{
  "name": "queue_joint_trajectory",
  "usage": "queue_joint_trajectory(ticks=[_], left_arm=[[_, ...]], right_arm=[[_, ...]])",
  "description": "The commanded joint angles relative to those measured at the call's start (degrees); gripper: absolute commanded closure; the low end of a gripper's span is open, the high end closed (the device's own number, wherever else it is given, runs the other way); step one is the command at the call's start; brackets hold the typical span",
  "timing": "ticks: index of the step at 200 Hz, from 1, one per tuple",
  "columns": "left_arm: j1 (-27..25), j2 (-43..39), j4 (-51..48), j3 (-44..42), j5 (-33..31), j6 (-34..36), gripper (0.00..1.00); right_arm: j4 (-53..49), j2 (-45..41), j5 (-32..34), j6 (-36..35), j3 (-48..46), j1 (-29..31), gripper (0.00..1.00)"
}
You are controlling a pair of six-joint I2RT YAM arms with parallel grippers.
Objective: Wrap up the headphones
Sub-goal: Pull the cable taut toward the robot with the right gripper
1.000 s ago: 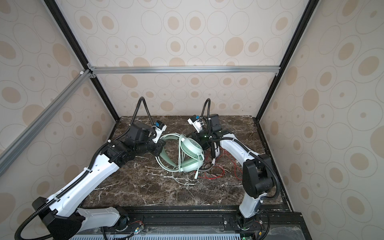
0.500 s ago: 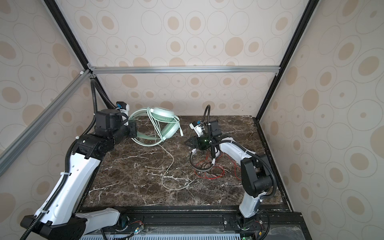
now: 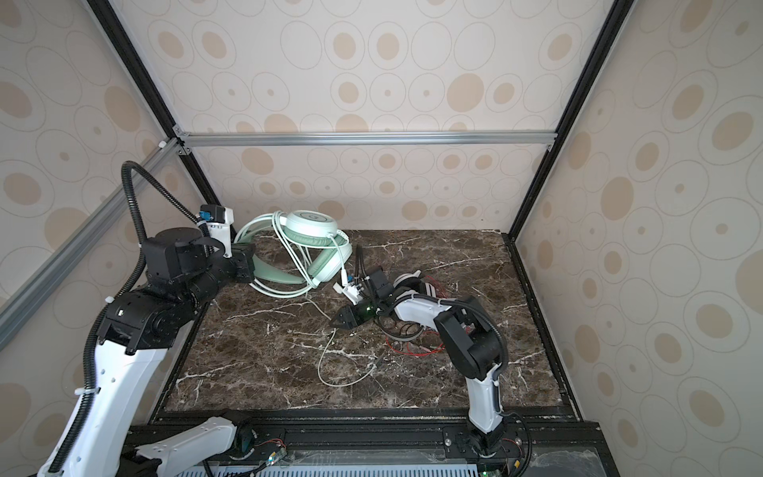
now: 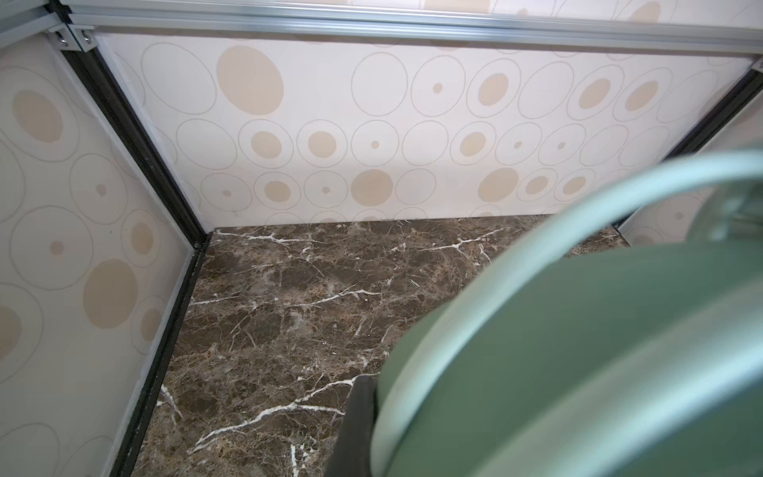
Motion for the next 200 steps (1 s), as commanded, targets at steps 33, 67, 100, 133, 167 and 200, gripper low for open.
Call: queue_joint_trajectory(ticks=[33, 67, 100, 133, 167, 200], left_arm=[[0.2, -0.2, 3.9, 4.0, 1.0, -1.1, 1.00], [0.2, -0.2, 3.2, 4.4, 0.6, -0.4, 1.00], [0.2, -0.5, 3.0, 4.1, 0.3, 0.0, 1.00], [0.2, -0.4, 3.0, 3.8, 0.3, 0.3, 1.00], [0.3, 0.0, 2.5, 4.4, 0.0, 0.3, 1.00], [0.3, 1.0, 1.9, 5.5, -1.8, -0.2, 1.00]], right_arm=[[8.8, 3.9, -0.1, 7.0, -0.4, 2.0, 0.52], [9.8, 4.0, 2.0, 7.9, -1.0, 2.6, 0.52], [8.3, 5.6, 4.8, 9.3, 0.2, 3.3, 0.53], [8.8, 7.9, 6.0, 10.4, 1.4, 4.4, 0.59], [10.5, 9.0, 6.3, 11.2, 1.2, 5.1, 0.65], [11.4, 9.2, 5.9, 11.6, 0.9, 5.6, 0.82]])
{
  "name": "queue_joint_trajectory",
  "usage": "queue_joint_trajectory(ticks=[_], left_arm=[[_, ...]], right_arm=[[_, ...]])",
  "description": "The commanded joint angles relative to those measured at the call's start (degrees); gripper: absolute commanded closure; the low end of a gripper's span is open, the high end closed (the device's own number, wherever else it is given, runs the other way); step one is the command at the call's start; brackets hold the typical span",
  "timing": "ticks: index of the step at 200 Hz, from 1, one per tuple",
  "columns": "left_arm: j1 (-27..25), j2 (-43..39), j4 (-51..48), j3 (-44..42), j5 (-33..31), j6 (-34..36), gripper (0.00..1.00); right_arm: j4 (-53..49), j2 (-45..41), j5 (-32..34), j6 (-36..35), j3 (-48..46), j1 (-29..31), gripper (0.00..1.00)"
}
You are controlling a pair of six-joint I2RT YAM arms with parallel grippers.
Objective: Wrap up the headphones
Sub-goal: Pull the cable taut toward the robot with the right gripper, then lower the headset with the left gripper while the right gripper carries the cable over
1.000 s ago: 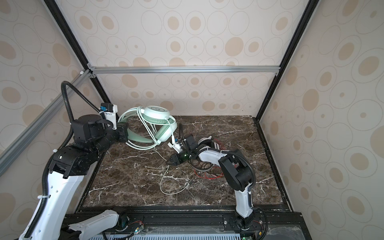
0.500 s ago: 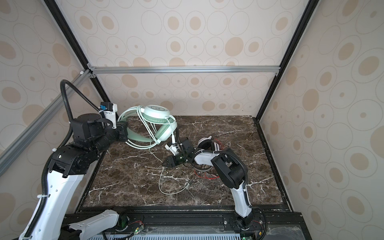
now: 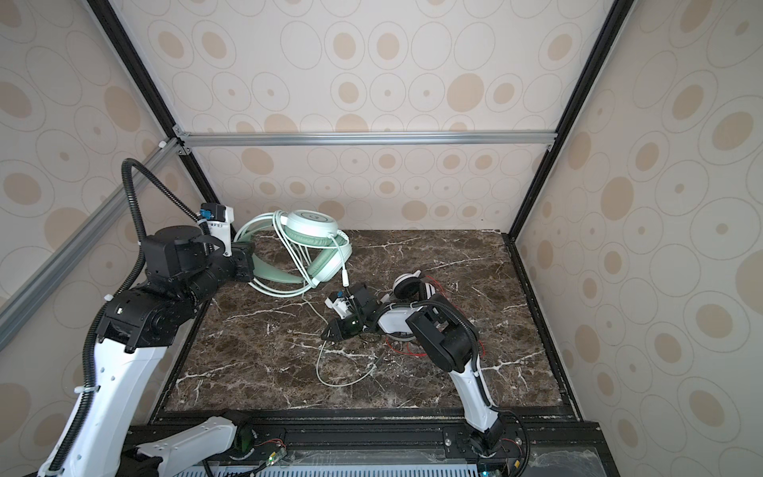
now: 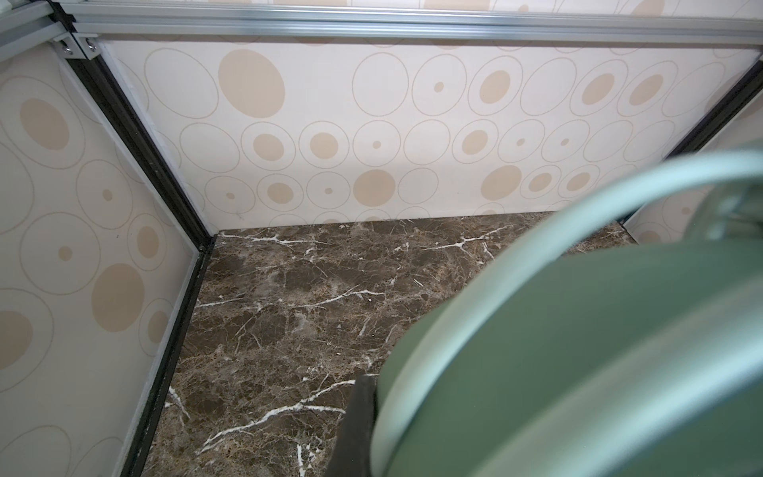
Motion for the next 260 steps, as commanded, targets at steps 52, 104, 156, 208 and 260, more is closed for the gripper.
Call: queue_joint_trajectory(ticks=[52, 104, 156, 208, 260], left_arm=[[1.7, 6.3, 2.6, 7.7, -9.9, -4.0, 1.00], [6.8, 11.9, 3.9, 12.8, -11.1, -4.0, 1.00], [9.0, 16.1, 5.7, 13.6, -11.4, -6.0, 1.00], [10.3, 20.1, 7.1, 12.4, -13.0, -7.5, 1.00], [10.5, 21.5, 9.3, 6.2, -14.2, -8.7, 1.00]], right_arm=[[-3.0, -4.6, 3.2, -3.3, -4.5, 1.8, 1.00], [-13.5, -17.7, 11.5, -12.3, -16.0, 2.3, 1.00], [-25.3, -29.4, 19.4, -19.7, -22.9, 3.8, 1.00], [-36.2, -43.9, 27.5, -25.0, -25.6, 4.1, 1.00], [-47.9, -57.0, 34.9, -29.3, -20.2, 5.3, 1.00]])
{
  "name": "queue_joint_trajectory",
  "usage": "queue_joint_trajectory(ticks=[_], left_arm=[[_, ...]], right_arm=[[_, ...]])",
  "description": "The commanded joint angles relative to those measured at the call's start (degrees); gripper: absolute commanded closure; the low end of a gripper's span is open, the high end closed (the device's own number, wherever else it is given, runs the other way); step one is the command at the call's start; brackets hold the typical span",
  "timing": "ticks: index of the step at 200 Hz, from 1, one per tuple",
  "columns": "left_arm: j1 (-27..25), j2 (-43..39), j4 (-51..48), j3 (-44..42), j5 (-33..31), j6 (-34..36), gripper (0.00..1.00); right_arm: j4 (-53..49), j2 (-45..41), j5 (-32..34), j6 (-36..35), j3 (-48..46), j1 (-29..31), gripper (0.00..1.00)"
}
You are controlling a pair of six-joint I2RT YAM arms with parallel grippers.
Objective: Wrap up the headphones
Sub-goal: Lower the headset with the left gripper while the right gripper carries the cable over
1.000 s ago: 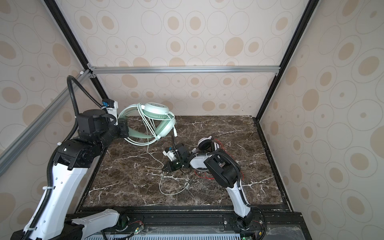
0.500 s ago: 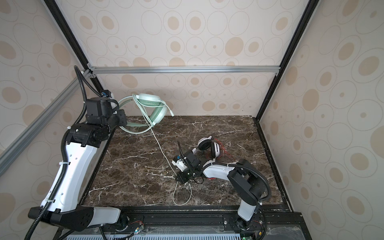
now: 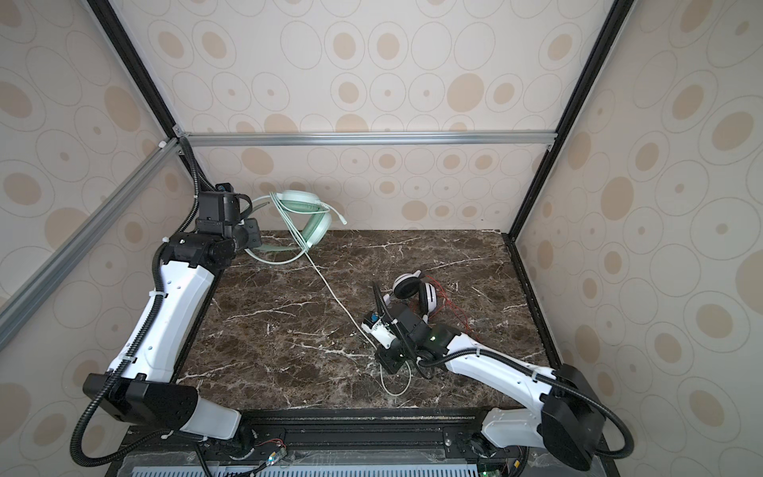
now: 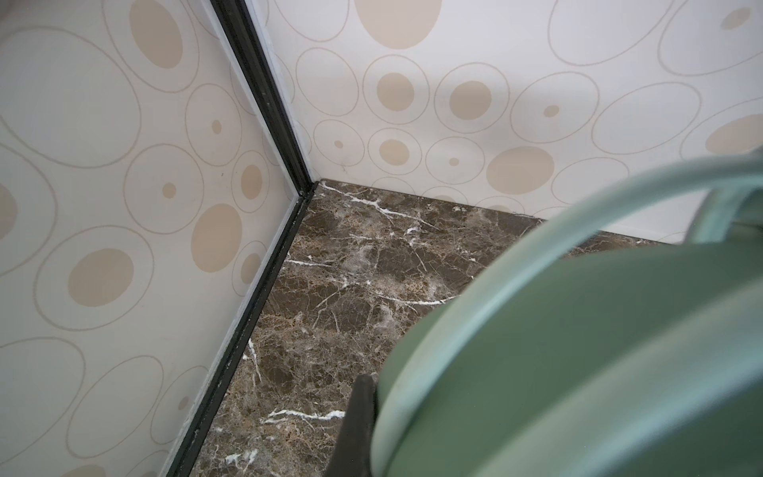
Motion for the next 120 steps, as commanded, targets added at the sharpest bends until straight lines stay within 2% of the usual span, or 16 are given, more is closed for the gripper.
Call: queue_joint_trajectory(ticks=[1, 48, 75, 120], left_arm=[[0.6, -1.6, 7.8, -2.6, -1.5, -3.9, 1.00], [-1.5, -5.1, 11.0, -14.4, -2.9, -3.2, 1.00], [-6.0, -6.5, 11.1, -20.2, -6.5, -2.9, 1.00], [-12.6, -8.0, 10.0, -26.5, -12.0, -1.9, 1.00]], right_arm=[[-9.9, -3.8, 5.7, -3.7, 3.8, 1.1, 1.00], [-19.6, -5.2, 13.9, -9.6, 17.8, 2.5, 1.00], [-22.1, -4.1, 16.7, -13.1, 25.9, 2.7, 1.00], [-22.5, -3.0, 19.4, -17.7, 33.3, 2.7, 1.00]])
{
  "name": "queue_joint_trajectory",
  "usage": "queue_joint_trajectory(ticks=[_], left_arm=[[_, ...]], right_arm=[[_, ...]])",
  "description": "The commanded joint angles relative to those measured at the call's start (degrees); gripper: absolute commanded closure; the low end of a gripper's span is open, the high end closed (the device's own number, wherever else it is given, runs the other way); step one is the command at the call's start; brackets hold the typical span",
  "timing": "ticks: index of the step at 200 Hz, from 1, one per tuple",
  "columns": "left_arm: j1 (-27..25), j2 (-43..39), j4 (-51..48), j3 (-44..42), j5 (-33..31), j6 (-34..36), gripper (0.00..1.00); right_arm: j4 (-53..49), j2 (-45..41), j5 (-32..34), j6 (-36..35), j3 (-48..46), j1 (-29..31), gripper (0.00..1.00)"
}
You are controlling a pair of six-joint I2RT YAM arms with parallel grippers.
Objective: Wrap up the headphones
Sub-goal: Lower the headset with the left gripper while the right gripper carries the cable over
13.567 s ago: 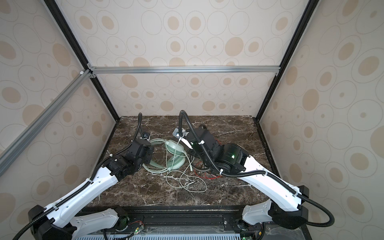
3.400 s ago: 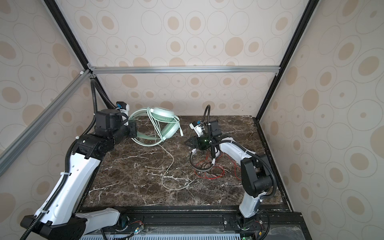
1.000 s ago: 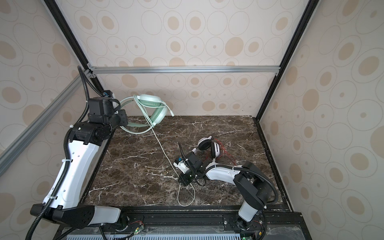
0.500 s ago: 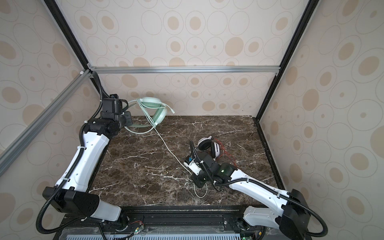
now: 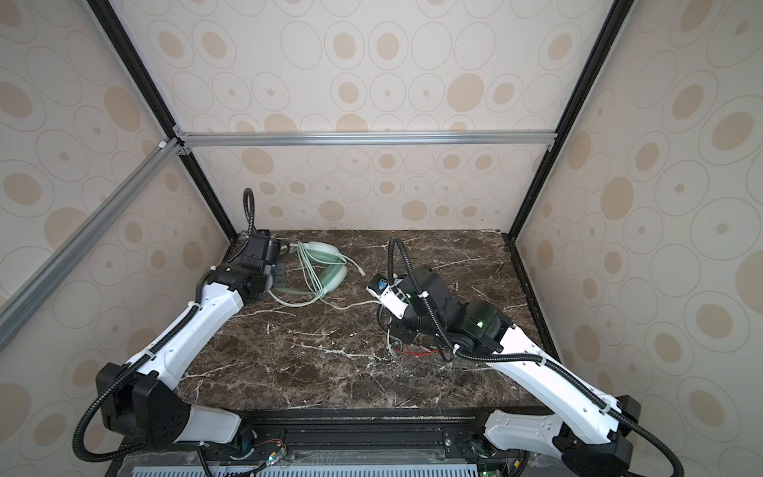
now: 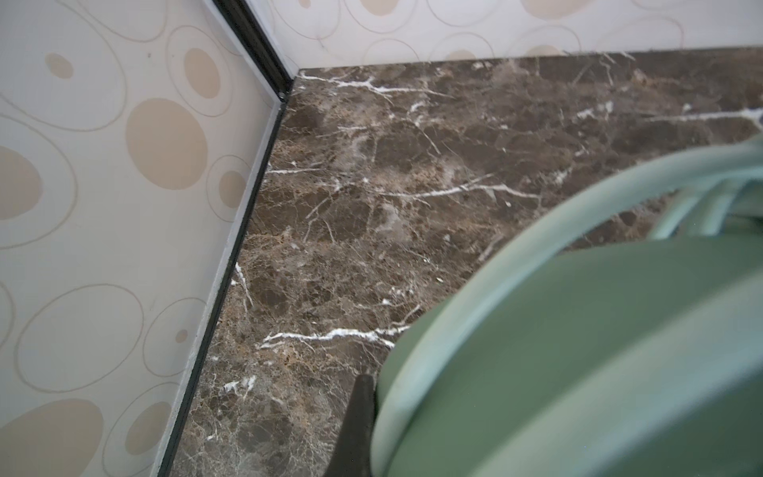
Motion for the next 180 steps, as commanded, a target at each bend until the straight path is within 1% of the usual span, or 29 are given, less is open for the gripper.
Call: queue_joint_trajectory(ticks=[1, 24, 53, 91, 108, 122, 146, 167, 180], left_arm=[[-2.4, -3.3, 4.1, -0.9, -4.2, -1.1, 1.00], [-4.8, -3.8, 3.9, -2.6, -5.0, -1.0, 1.00], [-8.2, -3.6, 3.3, -3.5, -5.0, -0.4, 1.00], [-12.4, -3.4, 2.1, -5.0, -4.3, 1.8, 1.00], [-13.9, -4.0, 1.6, -6.2, -5.1, 2.0, 1.00], [-14.8, -4.7, 1.4, -7.6, -5.1, 1.9, 1.00], [-16.1, -6.4, 2.0, -9.9, -1.8, 3.1, 1.00], [-17.2, -9.0, 3.5, -12.1, 1.4, 5.1, 1.00], [-17.6, -10.7, 4.2, -13.2, 3.9, 6.2, 1.00]], right_arm=[[-3.0, 1.3, 2.8, -4.4, 3.6, 0.5, 1.00], [-3.6, 2.6, 3.4, -6.2, 7.2, 0.6, 1.00], [-3.1, 4.6, 4.2, -10.4, 10.8, 0.5, 1.00], [-0.2, 7.6, 10.2, -19.2, 14.3, 0.6, 1.00], [2.2, 8.4, 13.1, -21.8, 14.7, 0.6, 1.00], [3.6, 8.9, 13.6, -23.6, 15.4, 0.5, 1.00], [6.5, 9.3, 13.7, -27.7, 14.3, 0.6, 1.00], [11.6, 9.2, 15.3, -32.1, 10.8, 0.6, 1.00], [14.4, 9.5, 15.7, -33.1, 9.2, 0.6, 1.00]])
